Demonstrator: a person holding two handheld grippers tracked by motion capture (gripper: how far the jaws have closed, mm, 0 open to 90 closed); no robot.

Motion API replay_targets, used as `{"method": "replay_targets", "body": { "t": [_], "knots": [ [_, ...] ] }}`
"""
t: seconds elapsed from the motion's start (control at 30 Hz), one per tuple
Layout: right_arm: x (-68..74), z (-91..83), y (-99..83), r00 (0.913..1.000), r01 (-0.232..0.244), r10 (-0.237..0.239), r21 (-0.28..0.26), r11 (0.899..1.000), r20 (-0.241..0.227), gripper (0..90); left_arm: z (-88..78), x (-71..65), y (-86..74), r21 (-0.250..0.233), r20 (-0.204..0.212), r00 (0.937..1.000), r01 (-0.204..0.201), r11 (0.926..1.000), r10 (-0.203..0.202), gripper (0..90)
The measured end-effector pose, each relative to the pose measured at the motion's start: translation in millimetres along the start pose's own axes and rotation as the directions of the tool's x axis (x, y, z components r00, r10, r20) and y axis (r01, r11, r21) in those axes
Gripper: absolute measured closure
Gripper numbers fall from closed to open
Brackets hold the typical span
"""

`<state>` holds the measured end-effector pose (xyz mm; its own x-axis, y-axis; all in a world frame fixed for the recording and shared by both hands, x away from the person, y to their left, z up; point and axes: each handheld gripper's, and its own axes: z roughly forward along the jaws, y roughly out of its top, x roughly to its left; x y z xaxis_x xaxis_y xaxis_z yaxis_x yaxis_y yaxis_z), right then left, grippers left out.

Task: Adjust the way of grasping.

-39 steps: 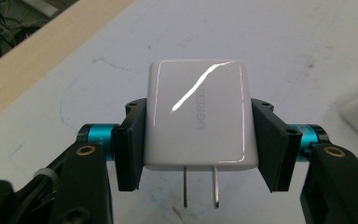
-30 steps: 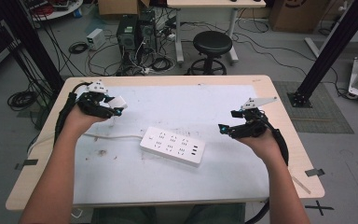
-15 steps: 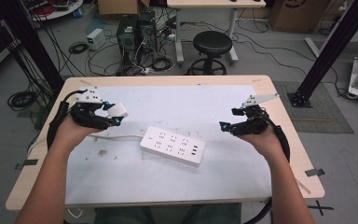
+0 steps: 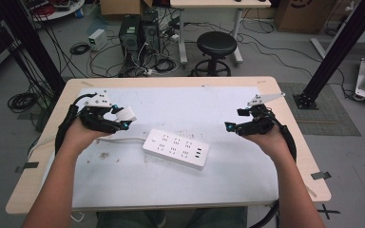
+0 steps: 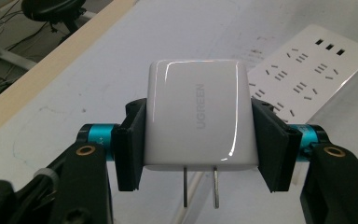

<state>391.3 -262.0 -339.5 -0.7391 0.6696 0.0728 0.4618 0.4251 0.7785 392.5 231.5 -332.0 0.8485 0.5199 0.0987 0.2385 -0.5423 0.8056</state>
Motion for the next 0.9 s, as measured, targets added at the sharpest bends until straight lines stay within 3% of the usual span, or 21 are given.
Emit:
{"method": "replay_targets", "body": {
  "t": [0.2, 0.37, 0.4, 0.47, 0.7, 0.73, 0.77, 0.9],
  "knots": [
    [5.4, 1.5, 12.8, 0.9992, 0.008, -0.008, -0.007, 1.0, -0.04, 18.7, 14.6, -8.5, 10.4, -0.011, 0.042, 0.9976, -0.054, 0.9985, 0.055, 42.5],
    [10.3, 6.3, 17.8, 0.9988, 0.02, -0.02, 0.014, 1.0, -0.046, 18.7, 20.5, -10.1, 11.7, -0.018, 0.042, 0.9976, -0.055, 0.9983, 0.056, 42.4],
    [13.9, 9.9, 19.5, 0.9983, 0.026, -0.025, 0.024, 0.999, -0.052, 18.7, 30.4, -13.9, 12.9, -0.031, 0.07, 0.994, -0.082, 0.9961, 0.084, 42.4],
    [16.0, 11.5, 20.2, 0.998, 0.03, -0.028, 0.025, 0.999, -0.057, 18.7, 33.7, -16.0, 13.4, -0.038, 0.077, 0.9923, -0.094, 0.9948, 0.097, 42.5],
    [21.5, 12.5, 21.5, 0.9978, 0.03, -0.028, 0.036, 0.999, -0.06, 18.7, 40.7, -19.7, 14.0, -0.051, 0.097, 0.9881, -0.115, 0.9921, 0.119, 42.4],
    [21.5, 12.5, 21.5, 0.9978, 0.03, -0.028, 0.036, 0.999, -0.06, 18.7, 48.5, -26.9, 13.5, -0.06, 0.111, 0.9807, -0.155, 0.9861, 0.161, 42.4],
    [26.9, 14.9, 22.7, 0.9968, 0.038, -0.034, 0.045, 0.998, -0.073, 18.7, 50.6, -28.5, 13.2, -0.064, 0.116, 0.9785, -0.164, 0.9844, 0.171, 42.4],
    [30.1, 16.7, 23.3, 0.9963, 0.038, -0.033, 0.052, 0.998, -0.08, 18.7, 55.8, -33.2, 11.6, -0.082, 0.125, 0.976, -0.169, 0.9822, 0.179, 42.4]
  ]
}}
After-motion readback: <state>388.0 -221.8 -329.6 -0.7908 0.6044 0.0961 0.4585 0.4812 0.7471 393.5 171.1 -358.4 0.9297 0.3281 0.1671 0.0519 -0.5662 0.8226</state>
